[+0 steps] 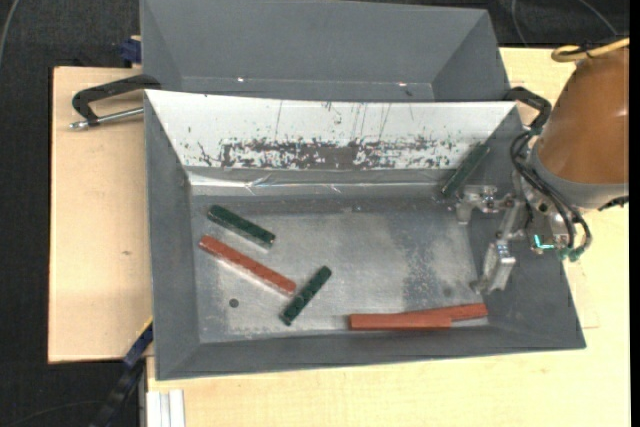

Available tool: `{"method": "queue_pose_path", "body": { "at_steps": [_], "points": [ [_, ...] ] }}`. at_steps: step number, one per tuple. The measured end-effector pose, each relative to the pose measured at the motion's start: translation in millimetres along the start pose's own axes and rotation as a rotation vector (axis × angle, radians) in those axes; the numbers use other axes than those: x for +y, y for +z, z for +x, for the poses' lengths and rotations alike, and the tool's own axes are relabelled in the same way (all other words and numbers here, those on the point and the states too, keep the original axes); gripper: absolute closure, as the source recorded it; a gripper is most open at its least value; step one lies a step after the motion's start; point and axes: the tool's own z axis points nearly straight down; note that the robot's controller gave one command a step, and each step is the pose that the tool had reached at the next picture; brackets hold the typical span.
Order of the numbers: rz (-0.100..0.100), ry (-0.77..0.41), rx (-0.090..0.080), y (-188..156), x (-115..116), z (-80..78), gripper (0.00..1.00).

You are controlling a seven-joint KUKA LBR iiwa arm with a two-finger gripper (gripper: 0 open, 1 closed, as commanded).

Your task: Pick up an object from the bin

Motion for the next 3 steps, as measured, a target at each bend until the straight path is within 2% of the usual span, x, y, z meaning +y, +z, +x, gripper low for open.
{"method": "queue_pose_path", "body": {
  "at_steps": [1, 2, 3],
  "points": [
    [-0.002, -0.131, -0.004, 38.9, 70.8, -2.1, 0.00],
    [0.002, -0.147, -0.015, -2.5, 72.6, -0.9, 0.00],
    [-0.003, -0.192, -0.003, 54.5, 178.6, 0.2, 0.00]
  ]
}}
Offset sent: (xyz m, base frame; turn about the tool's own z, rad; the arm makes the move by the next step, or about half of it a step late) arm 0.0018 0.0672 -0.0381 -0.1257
